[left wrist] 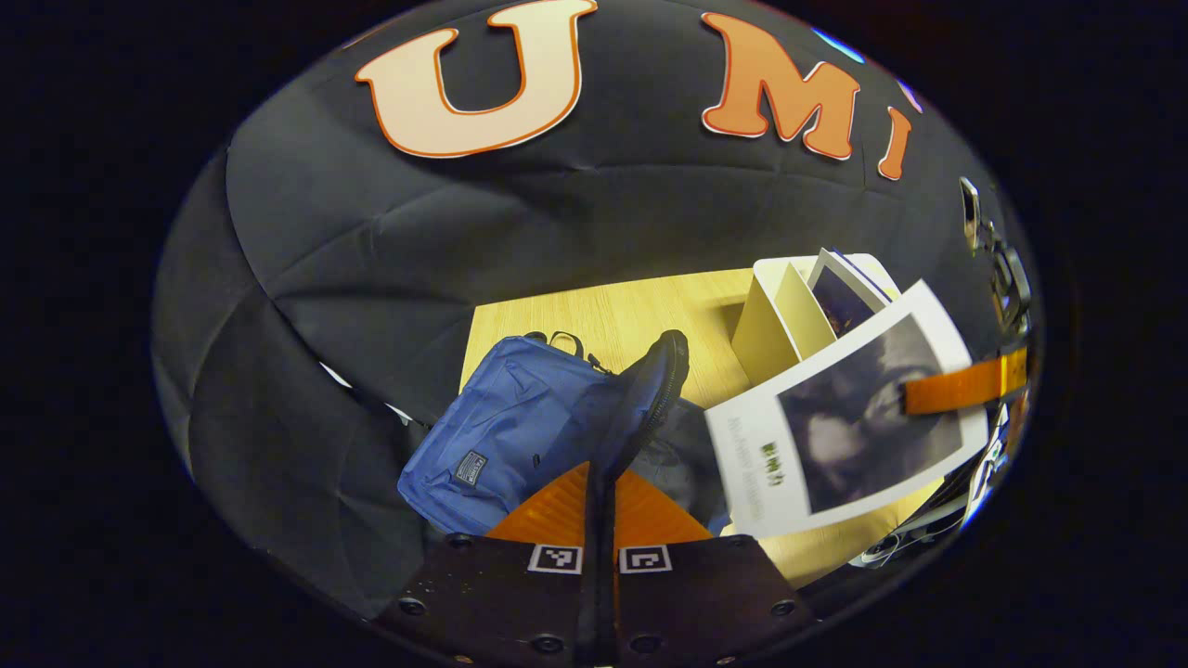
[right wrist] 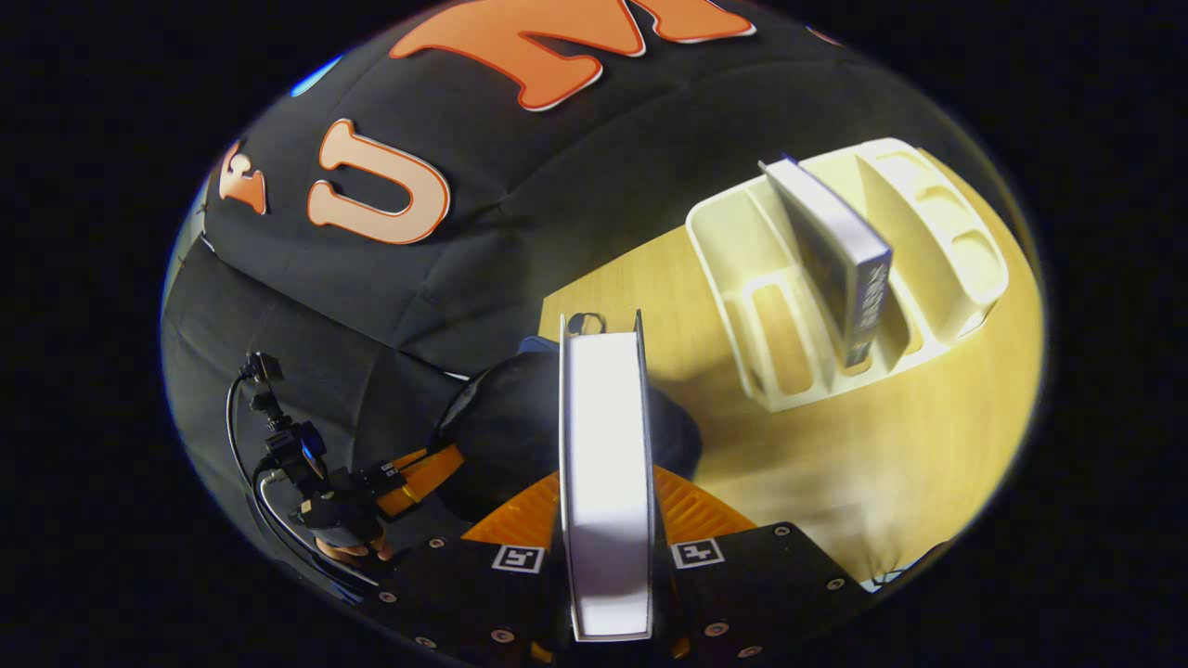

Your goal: Open the schoolbag, grab two books from the bookshelf and put them into the schoolbag.

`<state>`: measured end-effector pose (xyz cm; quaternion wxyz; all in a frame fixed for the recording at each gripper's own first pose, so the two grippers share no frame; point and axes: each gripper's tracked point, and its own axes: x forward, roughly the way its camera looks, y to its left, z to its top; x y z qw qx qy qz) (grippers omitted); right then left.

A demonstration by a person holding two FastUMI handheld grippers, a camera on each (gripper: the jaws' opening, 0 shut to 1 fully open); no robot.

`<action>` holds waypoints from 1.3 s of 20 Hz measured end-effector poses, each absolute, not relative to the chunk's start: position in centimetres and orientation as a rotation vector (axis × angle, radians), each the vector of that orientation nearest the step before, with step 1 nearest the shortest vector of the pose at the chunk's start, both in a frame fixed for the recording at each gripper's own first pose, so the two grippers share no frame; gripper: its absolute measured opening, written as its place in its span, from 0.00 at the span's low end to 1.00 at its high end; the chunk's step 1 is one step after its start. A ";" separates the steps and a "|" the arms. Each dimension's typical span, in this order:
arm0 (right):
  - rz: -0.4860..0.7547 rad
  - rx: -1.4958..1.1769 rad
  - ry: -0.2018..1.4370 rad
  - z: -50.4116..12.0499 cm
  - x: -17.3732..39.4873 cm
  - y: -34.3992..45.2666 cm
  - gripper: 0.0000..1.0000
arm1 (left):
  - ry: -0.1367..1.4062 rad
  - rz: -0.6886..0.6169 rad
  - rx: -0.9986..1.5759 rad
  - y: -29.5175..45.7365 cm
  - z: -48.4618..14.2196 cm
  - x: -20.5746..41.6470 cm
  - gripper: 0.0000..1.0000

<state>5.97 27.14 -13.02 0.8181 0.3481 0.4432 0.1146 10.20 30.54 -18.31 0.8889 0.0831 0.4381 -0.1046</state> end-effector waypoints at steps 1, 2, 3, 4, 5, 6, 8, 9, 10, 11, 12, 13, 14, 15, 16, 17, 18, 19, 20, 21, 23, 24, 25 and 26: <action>0.256 0.756 0.938 -13.5 6.1 28.0 0.35 | 0.910 -0.221 0.173 30.6 -18.5 10.3 0.05; 0.253 0.755 0.939 -14.3 6.3 28.8 0.35 | 0.906 -0.222 0.177 30.3 -18.4 10.4 0.00; 0.242 0.749 0.939 -15.4 6.7 29.9 0.35 | 0.908 -0.222 0.183 30.5 -18.3 10.3 0.00; 0.225 0.750 0.940 -16.2 7.1 30.8 0.35 | 0.908 -0.221 0.190 30.6 -18.2 10.2 0.00; 0.213 0.765 0.934 -16.7 7.7 32.1 0.35 | 0.906 -0.217 0.196 30.7 -18.1 10.3 0.00; 0.202 0.792 0.925 -17.3 8.2 33.1 0.35 | 0.908 -0.215 0.197 30.8 -18.1 10.3 0.00; 0.165 0.848 0.918 -19.0 8.9 35.1 0.35 | 0.911 -0.210 0.191 30.8 -18.2 10.3 0.00; 0.145 0.864 0.918 -19.9 9.0 35.8 0.35 | 0.912 -0.210 0.188 30.8 -18.1 10.4 0.00; 0.129 0.882 0.918 -20.8 9.2 36.5 0.35 | 0.914 -0.208 0.186 30.8 -18.2 10.4 0.00; 0.127 0.910 0.920 -21.6 9.4 37.3 0.35 | 0.912 -0.209 0.187 30.8 -18.1 10.4 0.00; 0.120 0.949 0.913 -22.2 9.8 38.0 0.35 | 0.914 -0.209 0.183 30.6 -18.1 10.4 0.00; 0.125 0.978 0.909 -22.8 10.1 38.9 0.35 | 0.916 -0.210 0.181 30.6 -18.2 10.3 0.00; 0.119 0.996 0.895 -23.3 10.4 39.3 0.35 | 0.922 -0.211 0.177 30.4 -18.3 10.3 0.00; 0.107 1.016 0.871 -23.7 10.8 39.4 0.35 | 0.925 -0.211 0.175 30.3 -18.4 10.2 0.00; 0.092 1.044 0.844 -23.9 11.5 39.3 0.35 | 0.927 -0.213 0.176 30.2 -18.4 10.3 0.00; 0.077 1.080 0.811 -23.8 12.1 39.5 0.35 | 0.926 -0.214 0.177 30.1 -18.4 10.3 0.00; 0.065 1.104 0.796 -24.2 12.7 39.6 0.35 | 0.930 -0.216 0.176 30.0 -18.4 10.3 0.00; 0.062 1.119 0.792 -25.2 13.4 40.0 0.34 | 0.932 -0.219 0.175 30.0 -18.6 10.1 0.00; 0.051 1.133 0.795 -26.0 13.6 40.4 0.35 | 0.939 -0.222 0.168 29.8 -18.8 9.9 0.00; 0.045 1.153 0.804 -26.4 13.8 41.0 0.35 | 0.940 -0.229 0.163 29.6 -18.9 9.8 0.00; 0.028 1.189 0.808 -27.6 14.4 42.1 0.35 | 0.944 -0.237 0.165 29.3 -19.1 9.7 0.00; 0.034 1.194 0.823 -28.2 14.7 42.8 0.35 | 0.948 -0.238 0.168 29.2 -19.2 9.7 0.00; 0.050 1.207 0.837 -28.4 14.8 43.5 0.35 | 0.947 -0.237 0.170 29.2 -19.3 9.7 0.00; 0.061 1.226 0.858 -28.4 14.5 43.9 0.35 | 0.949 -0.234 0.166 29.3 -19.3 9.7 0.01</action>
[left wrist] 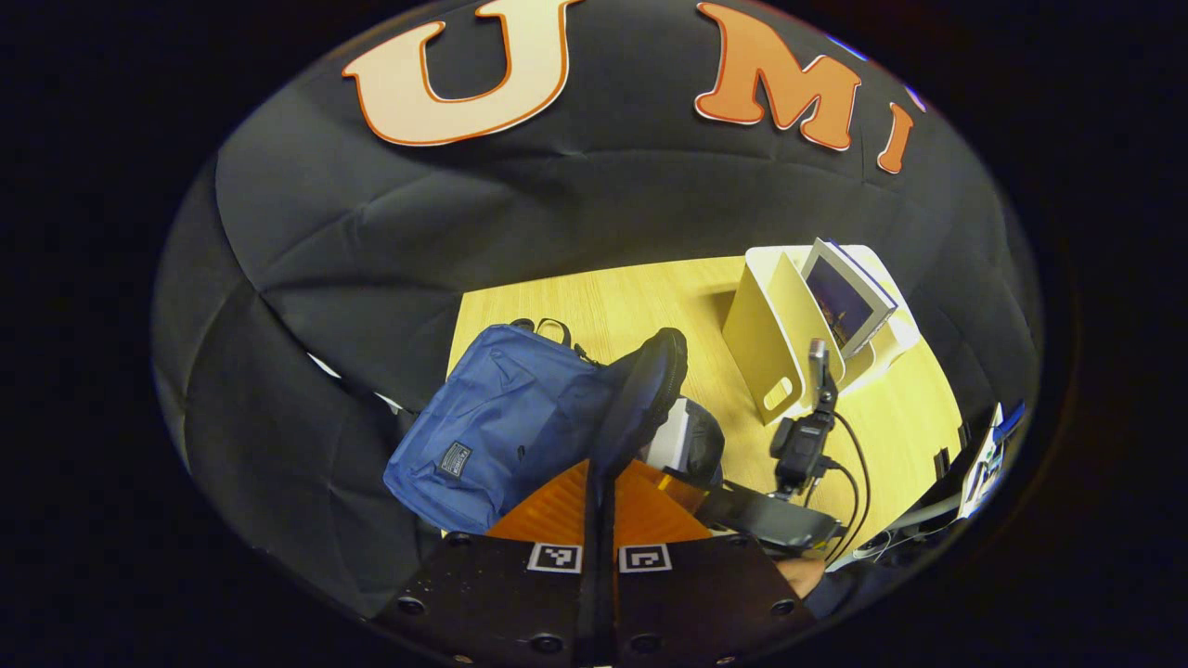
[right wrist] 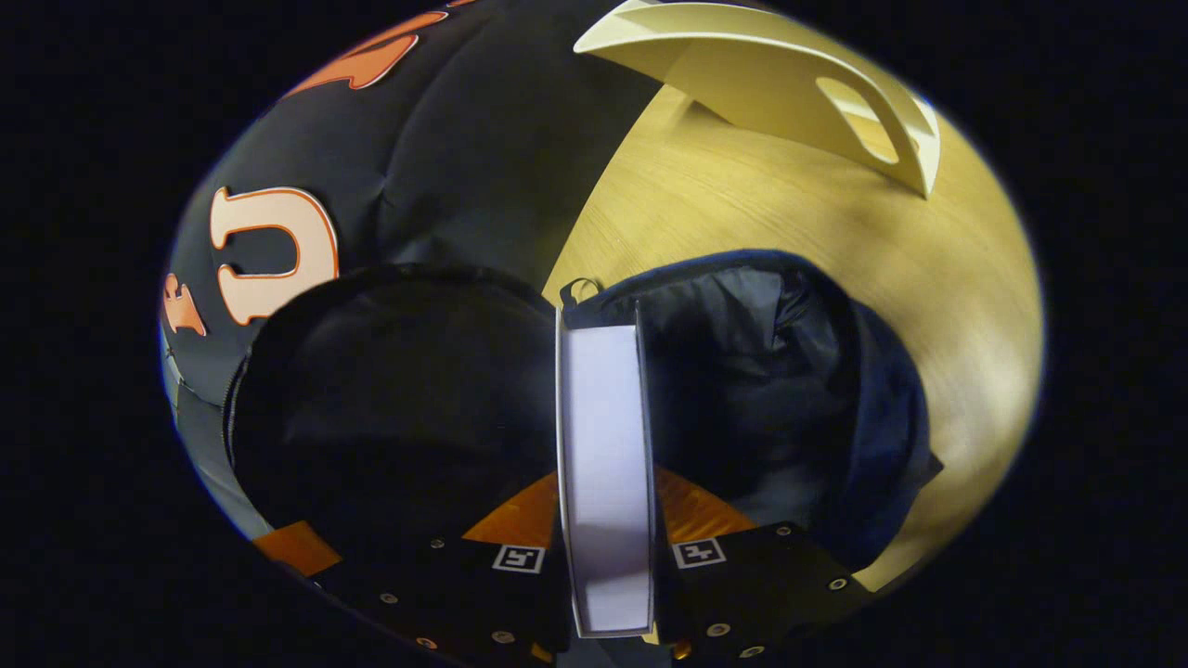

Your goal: Open the schoolbag, grab two books from the bookshelf and put them into the schoolbag.

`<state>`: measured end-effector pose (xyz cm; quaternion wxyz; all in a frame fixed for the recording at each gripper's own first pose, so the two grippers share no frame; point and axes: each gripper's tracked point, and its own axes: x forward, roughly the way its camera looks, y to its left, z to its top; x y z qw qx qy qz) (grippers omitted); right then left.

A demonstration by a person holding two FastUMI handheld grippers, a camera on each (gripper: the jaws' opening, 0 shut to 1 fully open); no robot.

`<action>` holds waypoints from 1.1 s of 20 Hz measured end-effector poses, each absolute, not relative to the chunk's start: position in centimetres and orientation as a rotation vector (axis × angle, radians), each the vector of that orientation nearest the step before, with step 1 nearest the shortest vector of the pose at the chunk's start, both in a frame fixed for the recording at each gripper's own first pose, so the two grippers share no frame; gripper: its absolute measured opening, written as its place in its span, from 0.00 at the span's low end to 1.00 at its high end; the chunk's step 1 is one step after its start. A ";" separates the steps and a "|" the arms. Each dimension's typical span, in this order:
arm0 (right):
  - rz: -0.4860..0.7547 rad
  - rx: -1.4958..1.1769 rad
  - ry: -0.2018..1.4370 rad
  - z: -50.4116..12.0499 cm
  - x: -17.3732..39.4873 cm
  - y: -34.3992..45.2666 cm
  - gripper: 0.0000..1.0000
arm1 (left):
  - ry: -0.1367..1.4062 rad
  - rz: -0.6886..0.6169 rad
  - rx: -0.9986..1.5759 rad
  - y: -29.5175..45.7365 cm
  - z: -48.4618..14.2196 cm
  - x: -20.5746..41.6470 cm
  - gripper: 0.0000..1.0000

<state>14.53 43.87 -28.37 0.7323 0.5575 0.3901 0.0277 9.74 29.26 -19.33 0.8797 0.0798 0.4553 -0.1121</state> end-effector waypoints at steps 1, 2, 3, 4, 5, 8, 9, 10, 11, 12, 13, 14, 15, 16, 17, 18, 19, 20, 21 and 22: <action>0.065 1.241 0.881 -28.6 14.4 44.3 0.36 | 0.948 -0.231 0.164 29.3 -19.2 9.6 0.01; 0.063 1.252 0.895 -28.7 14.4 44.3 0.37 | 0.946 -0.230 0.163 29.3 -19.2 9.7 0.01; 0.063 1.241 0.930 -28.8 14.1 44.5 0.38 | 0.943 -0.230 0.161 29.4 -19.2 9.6 0.00; 0.055 1.239 0.948 -28.5 13.8 44.3 0.41 | 0.939 -0.226 0.158 29.4 -19.1 9.7 0.00; 0.058 1.236 0.971 -28.6 13.7 44.4 0.30 | 0.940 -0.224 0.153 29.5 -19.2 9.6 0.00; 0.055 1.201 0.976 -27.2 12.4 42.6 0.87 | 0.941 -0.221 0.134 29.4 -19.4 9.5 0.00; 0.041 1.172 0.980 -27.2 12.1 41.8 0.78 | 0.940 -0.223 0.131 29.4 -19.4 9.5 0.00; 0.041 1.161 0.977 -26.9 11.9 41.2 0.85 | 0.936 -0.220 0.131 29.5 -19.4 9.5 0.00; 0.033 1.144 0.984 -26.7 11.5 40.4 0.87 | 0.937 -0.221 0.129 29.4 -19.4 9.4 0.00; 0.032 1.137 0.985 -26.3 11.0 39.6 0.91 | 0.935 -0.219 0.124 29.4 -19.5 9.4 0.00; 0.030 1.132 0.980 -25.8 10.7 39.0 0.92 | 0.937 -0.220 0.119 29.3 -19.5 9.3 0.00; 0.038 1.121 0.970 -25.2 10.6 38.4 0.92 | 0.936 -0.219 0.117 29.3 -19.6 9.3 0.00; 0.035 1.096 0.951 -24.5 10.2 37.3 0.91 | 0.939 -0.220 0.114 29.2 -19.8 9.3 0.00; 0.034 1.075 0.923 -23.5 10.0 36.2 0.92 | 0.938 -0.223 0.112 29.2 -19.9 9.2 0.01; 0.030 1.045 0.904 -22.5 9.5 35.1 0.91 | 0.939 -0.224 0.113 29.1 -20.0 9.1 0.00; 0.031 1.012 0.875 -21.3 9.3 33.9 0.91 | 0.935 -0.226 0.117 29.1 -19.9 9.1 0.01; 0.024 0.967 0.853 -20.2 8.7 32.6 0.91 | 0.935 -0.226 0.120 29.0 -19.9 9.0 0.01; 0.020 0.928 0.801 -18.8 8.7 31.3 0.91 | 0.934 -0.230 0.125 29.0 -19.8 9.0 0.01; 0.002 0.861 0.765 -17.9 8.6 29.6 0.92 | 0.932 -0.231 0.128 29.0 -19.9 9.1 0.00; -0.015 0.794 0.726 -16.7 8.7 27.7 0.91 | 0.934 -0.234 0.129 28.9 -19.9 9.0 0.01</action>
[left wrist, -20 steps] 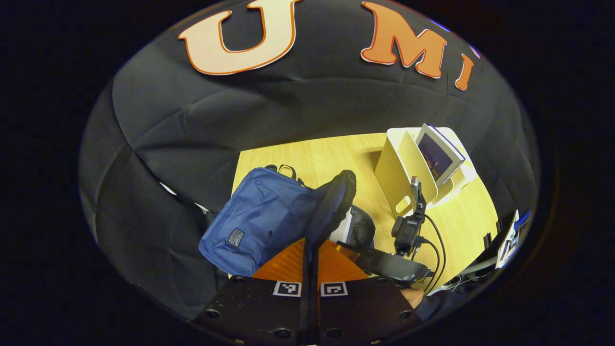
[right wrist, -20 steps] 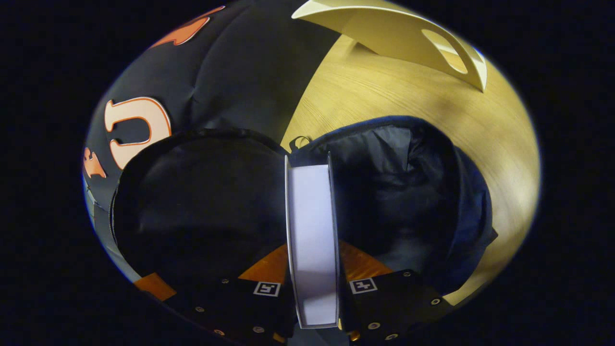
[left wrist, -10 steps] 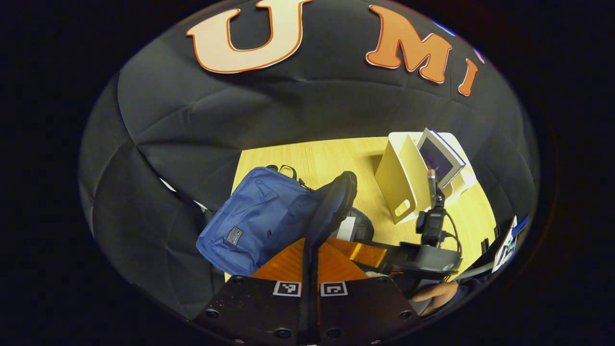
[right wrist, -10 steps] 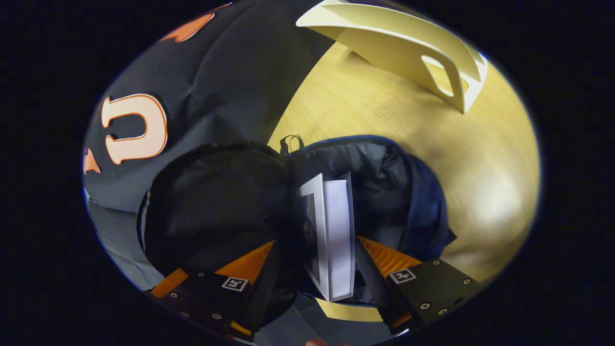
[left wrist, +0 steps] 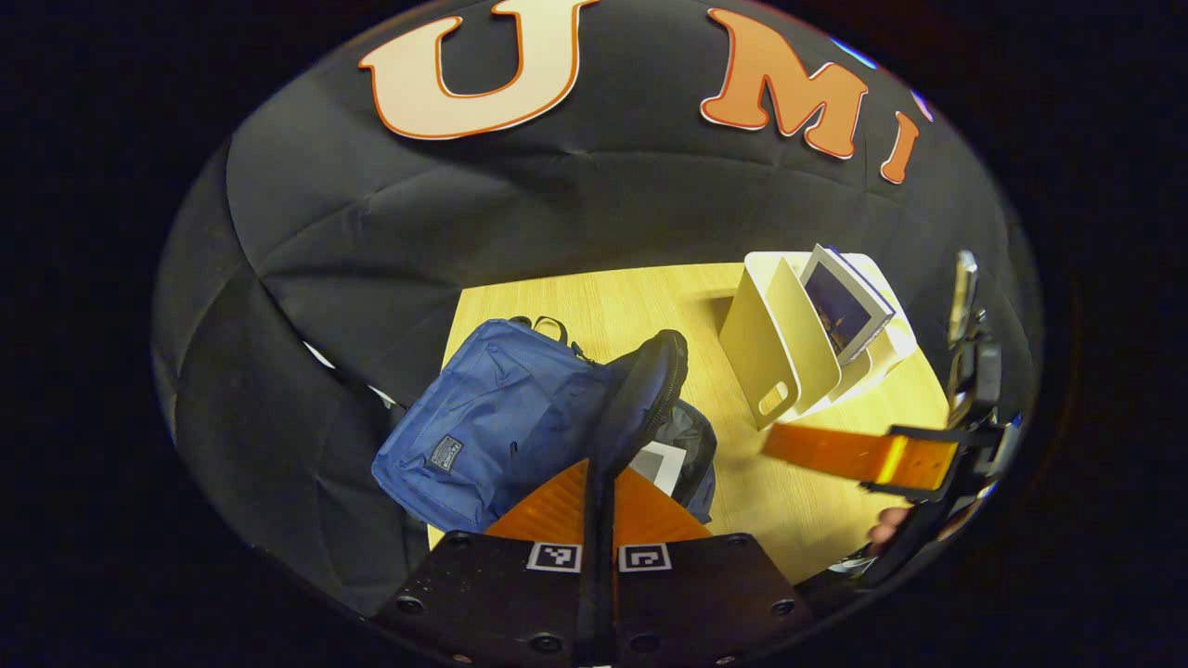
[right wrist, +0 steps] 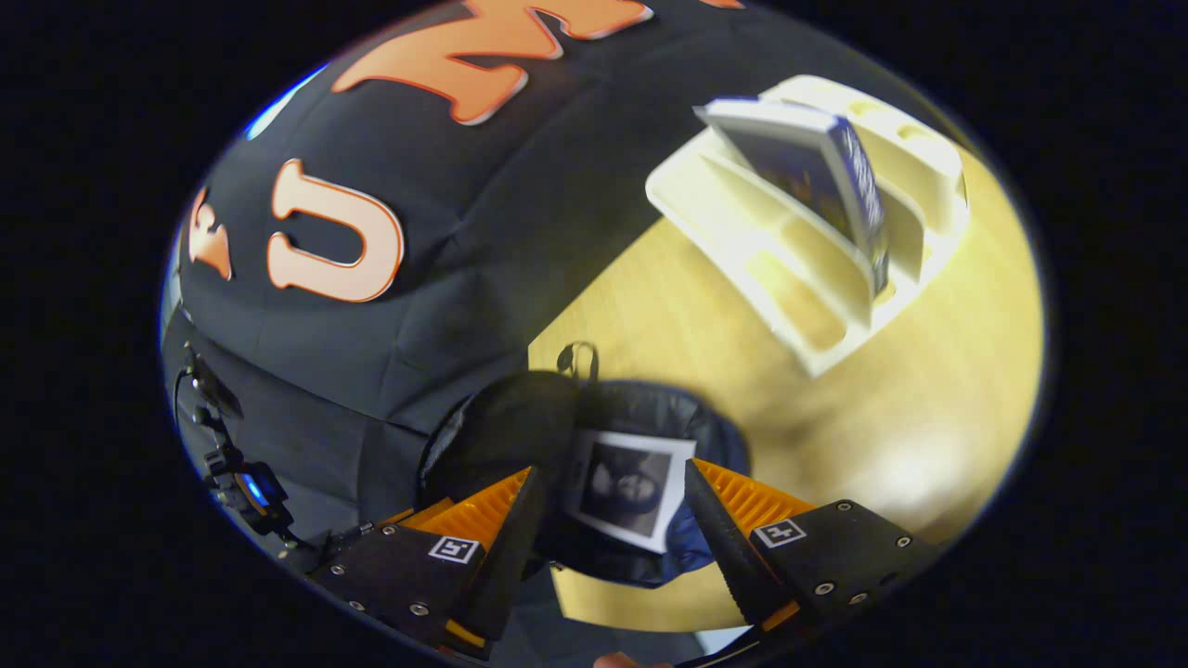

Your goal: Open the schoolbag, grab two books from the bookshelf and put them into the schoolbag.

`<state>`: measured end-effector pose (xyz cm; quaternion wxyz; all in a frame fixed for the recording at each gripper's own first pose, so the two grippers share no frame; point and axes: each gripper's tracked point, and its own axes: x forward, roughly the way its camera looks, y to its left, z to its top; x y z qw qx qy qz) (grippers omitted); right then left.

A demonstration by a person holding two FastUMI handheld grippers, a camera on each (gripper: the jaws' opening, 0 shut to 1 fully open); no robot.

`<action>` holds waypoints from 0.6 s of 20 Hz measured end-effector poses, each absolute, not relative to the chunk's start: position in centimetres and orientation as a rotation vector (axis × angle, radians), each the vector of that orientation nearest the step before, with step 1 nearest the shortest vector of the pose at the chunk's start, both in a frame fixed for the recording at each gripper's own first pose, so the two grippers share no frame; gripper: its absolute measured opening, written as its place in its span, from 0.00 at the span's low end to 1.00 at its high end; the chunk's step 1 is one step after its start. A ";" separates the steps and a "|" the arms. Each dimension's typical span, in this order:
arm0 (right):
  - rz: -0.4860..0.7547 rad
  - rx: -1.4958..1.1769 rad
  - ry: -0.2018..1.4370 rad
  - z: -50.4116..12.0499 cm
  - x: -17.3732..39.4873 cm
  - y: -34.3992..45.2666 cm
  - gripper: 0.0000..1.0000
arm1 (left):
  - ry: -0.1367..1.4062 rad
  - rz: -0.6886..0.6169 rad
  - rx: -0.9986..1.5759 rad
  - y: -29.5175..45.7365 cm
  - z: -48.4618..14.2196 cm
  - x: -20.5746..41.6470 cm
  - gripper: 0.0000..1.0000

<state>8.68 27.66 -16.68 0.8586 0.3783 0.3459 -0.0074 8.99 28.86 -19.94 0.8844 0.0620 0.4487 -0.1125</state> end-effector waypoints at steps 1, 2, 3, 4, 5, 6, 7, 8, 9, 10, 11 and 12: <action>-0.042 0.718 0.688 -15.8 8.9 25.6 0.91 | 0.933 -0.233 0.127 28.8 -19.9 9.0 0.00; -0.065 0.638 0.659 -15.0 9.1 23.5 0.92 | 0.932 -0.233 0.127 28.7 -20.0 9.0 0.01; -0.087 0.576 0.637 -14.3 9.4 21.9 0.92 | 0.932 -0.232 0.128 28.7 -20.0 8.8 0.01; -0.108 0.524 0.622 -13.6 9.7 20.4 0.93 | 0.933 -0.233 0.130 28.6 -20.1 8.8 0.00; -0.138 0.477 0.615 -13.2 9.6 18.4 0.93 | 0.931 -0.232 0.133 28.6 -20.1 8.9 0.05; -0.167 0.432 0.612 -12.8 9.7 16.5 0.94 | 0.930 -0.230 0.138 28.6 -20.2 8.9 0.00; -0.200 0.386 0.603 -12.3 9.9 14.5 0.94 | 0.930 -0.229 0.138 28.5 -20.3 8.8 0.01; -0.221 0.343 0.593 -11.8 10.4 12.8 0.96 | 0.929 -0.227 0.138 28.5 -20.2 8.8 0.05; -0.247 0.286 0.603 -11.5 10.4 11.1 0.96 | 0.931 -0.225 0.139 28.6 -20.3 8.8 0.00; -0.259 0.218 0.615 -11.3 10.9 9.6 0.96 | 0.932 -0.224 0.139 28.5 -20.3 8.7 0.01; -0.275 0.151 0.642 -11.4 11.6 8.0 0.97 | 0.934 -0.223 0.139 28.5 -20.4 8.7 0.01; -0.264 0.085 0.677 -11.5 12.2 7.1 0.96 | 0.934 -0.221 0.141 28.4 -20.5 8.7 0.00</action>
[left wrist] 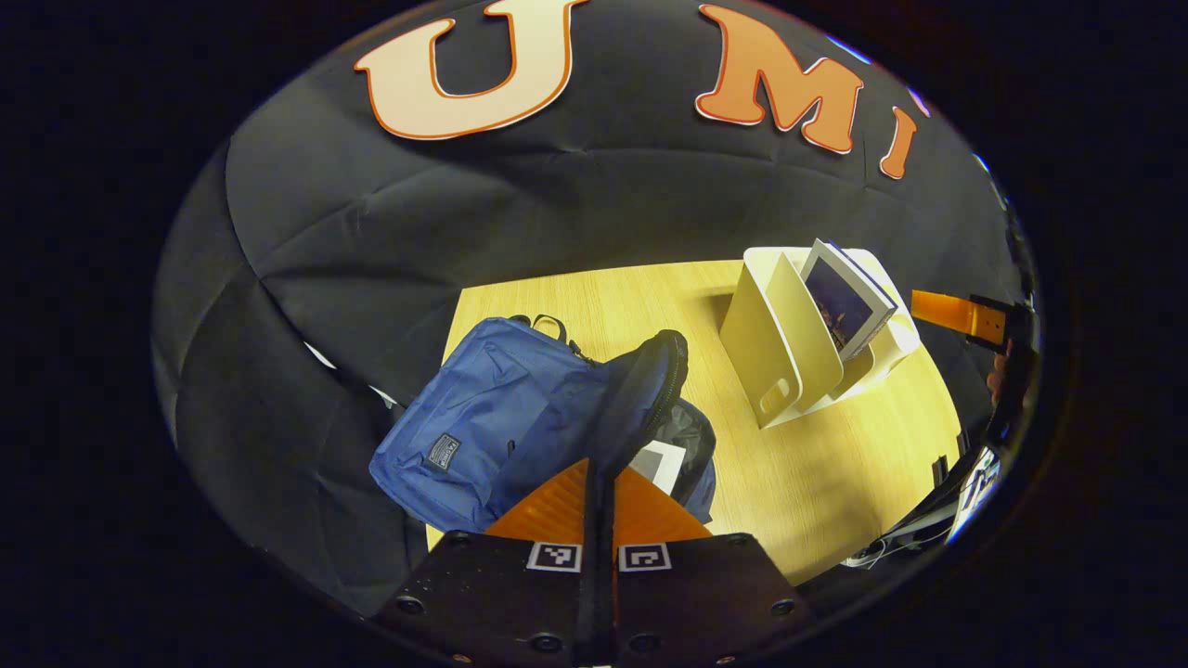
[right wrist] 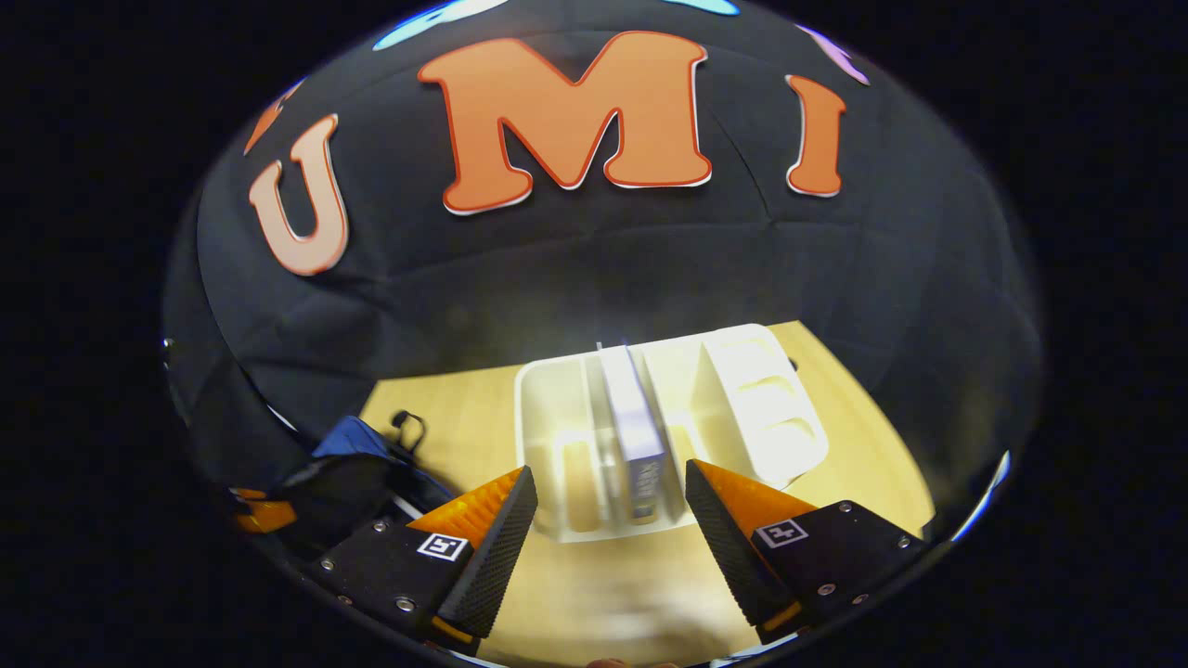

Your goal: Open the schoolbag, grab two books from the bookshelf and put them into the schoolbag.

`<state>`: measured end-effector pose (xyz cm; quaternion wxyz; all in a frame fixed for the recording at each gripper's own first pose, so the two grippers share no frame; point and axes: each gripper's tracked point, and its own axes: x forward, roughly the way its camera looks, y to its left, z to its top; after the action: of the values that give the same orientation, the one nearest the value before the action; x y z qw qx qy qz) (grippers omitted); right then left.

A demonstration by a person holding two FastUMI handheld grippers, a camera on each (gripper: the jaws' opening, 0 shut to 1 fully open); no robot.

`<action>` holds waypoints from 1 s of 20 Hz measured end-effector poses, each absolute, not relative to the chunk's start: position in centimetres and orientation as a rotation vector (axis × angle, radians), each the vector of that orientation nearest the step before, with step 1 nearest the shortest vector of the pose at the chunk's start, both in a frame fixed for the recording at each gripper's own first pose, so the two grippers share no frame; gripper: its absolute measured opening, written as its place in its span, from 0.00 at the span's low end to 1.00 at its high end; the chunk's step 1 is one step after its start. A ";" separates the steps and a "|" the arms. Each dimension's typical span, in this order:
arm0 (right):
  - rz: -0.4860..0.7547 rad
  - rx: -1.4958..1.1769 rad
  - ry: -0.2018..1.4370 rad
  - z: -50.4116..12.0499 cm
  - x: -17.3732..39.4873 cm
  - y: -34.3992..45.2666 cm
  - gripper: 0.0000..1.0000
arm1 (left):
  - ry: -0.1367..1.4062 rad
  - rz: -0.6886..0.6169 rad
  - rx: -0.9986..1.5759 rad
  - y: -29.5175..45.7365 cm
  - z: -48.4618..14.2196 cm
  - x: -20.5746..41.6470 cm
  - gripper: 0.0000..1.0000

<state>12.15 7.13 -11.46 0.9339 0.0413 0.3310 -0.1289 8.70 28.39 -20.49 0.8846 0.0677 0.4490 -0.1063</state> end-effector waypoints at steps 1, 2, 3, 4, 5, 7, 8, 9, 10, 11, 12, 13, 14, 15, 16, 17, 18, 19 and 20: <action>-0.272 0.034 0.701 -11.8 12.8 6.1 0.97 | 0.936 -0.222 0.143 28.3 -20.6 8.6 0.00; -0.261 -0.009 0.718 -11.9 13.5 5.5 0.97 | 0.936 -0.219 0.143 28.3 -20.6 8.6 0.01; -0.275 -0.035 0.716 -11.8 14.2 4.6 0.97 | 0.938 -0.221 0.145 28.1 -20.6 8.6 0.00; -0.270 -0.058 0.732 -12.1 15.1 4.1 0.97 | 0.938 -0.219 0.147 28.1 -20.6 8.6 0.00; -0.260 -0.074 0.769 -12.7 15.5 3.7 0.97 | 0.940 -0.219 0.149 28.1 -20.7 8.6 0.00; -0.208 -0.097 0.860 -14.3 16.4 3.9 0.97 | 0.941 -0.216 0.156 28.2 -20.5 8.6 0.00; -0.187 -0.118 0.894 -15.0 16.9 4.1 0.98 | 0.940 -0.213 0.158 28.2 -20.5 8.6 0.00; -0.175 -0.137 0.912 -15.6 17.6 4.2 0.98 | 0.940 -0.213 0.157 28.3 -20.5 8.6 0.01; -0.164 -0.154 0.932 -16.1 18.4 4.2 0.97 | 0.941 -0.210 0.154 28.3 -20.6 8.6 0.00; -0.154 -0.156 0.955 -16.5 19.1 4.4 0.98 | 0.946 -0.209 0.151 28.3 -20.8 8.6 0.01; -0.144 -0.154 0.979 -17.2 19.6 4.6 0.98 | 0.948 -0.208 0.147 28.3 -20.8 8.6 0.01; -0.132 -0.150 0.999 -17.7 20.1 4.7 0.98 | 0.951 -0.208 0.146 28.2 -20.8 8.6 0.00; -0.130 -0.145 1.027 -18.5 20.3 4.7 0.98 | 0.951 -0.207 0.143 28.2 -20.9 8.6 0.01; -0.124 -0.133 1.052 -19.1 20.6 4.8 0.98 | 0.953 -0.206 0.142 28.2 -20.9 8.6 0.00; -0.122 -0.122 1.068 -19.5 20.9 4.8 0.99 | 0.954 -0.205 0.141 28.3 -21.0 8.7 0.00; -0.128 -0.121 1.091 -20.0 20.9 4.6 0.99 | 0.956 -0.205 0.140 28.4 -21.0 8.7 0.00; -0.130 -0.117 1.100 -20.4 21.1 4.3 0.98 | 0.956 -0.203 0.139 28.4 -21.1 8.8 0.00; -0.130 -0.121 1.116 -20.9 21.2 4.0 0.98 | 0.959 -0.202 0.136 28.4 -21.2 8.8 0.00; -0.134 -0.122 1.129 -21.1 21.4 3.8 0.95 | 0.961 -0.200 0.134 28.5 -21.3 8.9 0.01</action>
<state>21.40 3.76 -21.10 0.8411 -0.0575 0.5341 -0.0634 8.87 28.53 -21.25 0.8798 0.0642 0.4612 -0.0959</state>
